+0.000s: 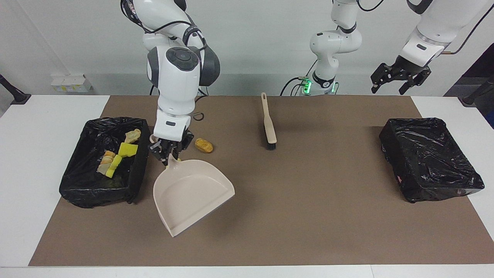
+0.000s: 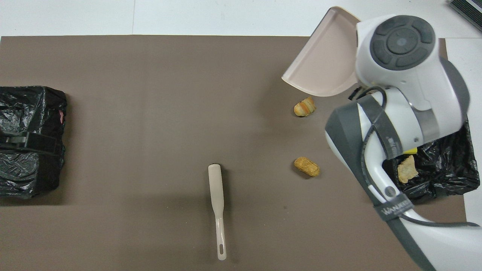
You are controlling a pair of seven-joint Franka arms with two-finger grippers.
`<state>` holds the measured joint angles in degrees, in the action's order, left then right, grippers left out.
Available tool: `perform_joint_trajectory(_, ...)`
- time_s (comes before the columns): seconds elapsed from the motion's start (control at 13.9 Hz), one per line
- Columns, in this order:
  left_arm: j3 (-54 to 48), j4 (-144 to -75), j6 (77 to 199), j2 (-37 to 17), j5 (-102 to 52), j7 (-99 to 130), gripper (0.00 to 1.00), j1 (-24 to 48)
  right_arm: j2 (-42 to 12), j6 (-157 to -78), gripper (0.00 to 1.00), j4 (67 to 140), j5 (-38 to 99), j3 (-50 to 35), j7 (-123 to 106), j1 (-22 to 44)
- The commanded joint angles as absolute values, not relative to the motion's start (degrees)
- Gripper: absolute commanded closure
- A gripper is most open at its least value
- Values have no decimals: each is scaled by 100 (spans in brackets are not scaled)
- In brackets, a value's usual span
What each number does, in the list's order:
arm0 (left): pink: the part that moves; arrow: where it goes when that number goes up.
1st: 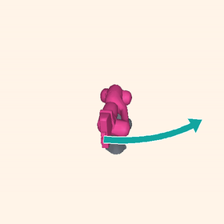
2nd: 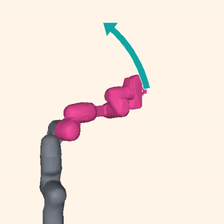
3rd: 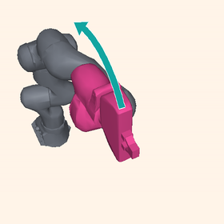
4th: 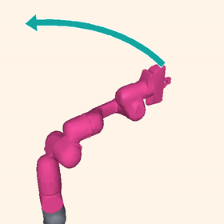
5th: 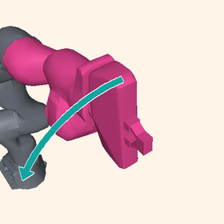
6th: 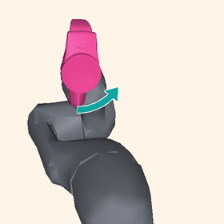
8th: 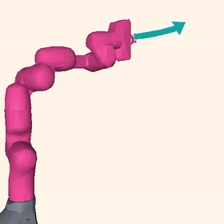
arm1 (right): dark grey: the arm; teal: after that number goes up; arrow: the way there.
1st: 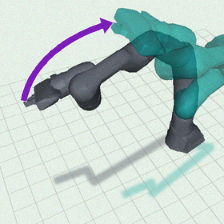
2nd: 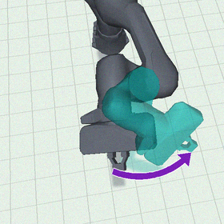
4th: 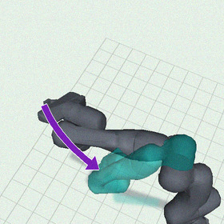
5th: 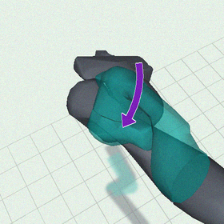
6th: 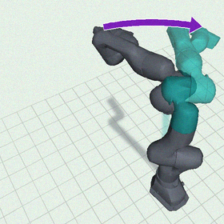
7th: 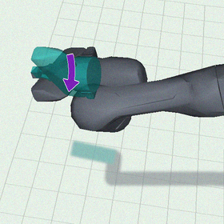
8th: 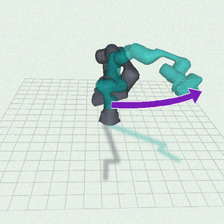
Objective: Sweep and dump trash in bin
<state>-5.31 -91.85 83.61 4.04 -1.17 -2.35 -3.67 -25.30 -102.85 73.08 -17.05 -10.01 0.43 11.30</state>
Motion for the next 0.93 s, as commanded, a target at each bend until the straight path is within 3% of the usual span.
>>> perform_joint_trajectory(0.0,-598,-8947,8217,325,-52,-220,0,-378,-2987,-10072,100,6769,-1477,-993,1453,1650)
perform_joint_trajectory(0.36,-598,-9026,8332,369,-88,-281,0,-396,-3812,-10642,100,6460,-844,-1002,3364,2310)
perform_joint_trajectory(0.57,-589,-9026,8367,369,-88,-211,0,-343,-4516,-10758,100,5847,-844,-993,3980,2714)
perform_joint_trajectory(0.86,-624,-9228,8961,404,-97,-158,0,-308,-4746,-10881,100,5792,-835,-1247,4113,2892)
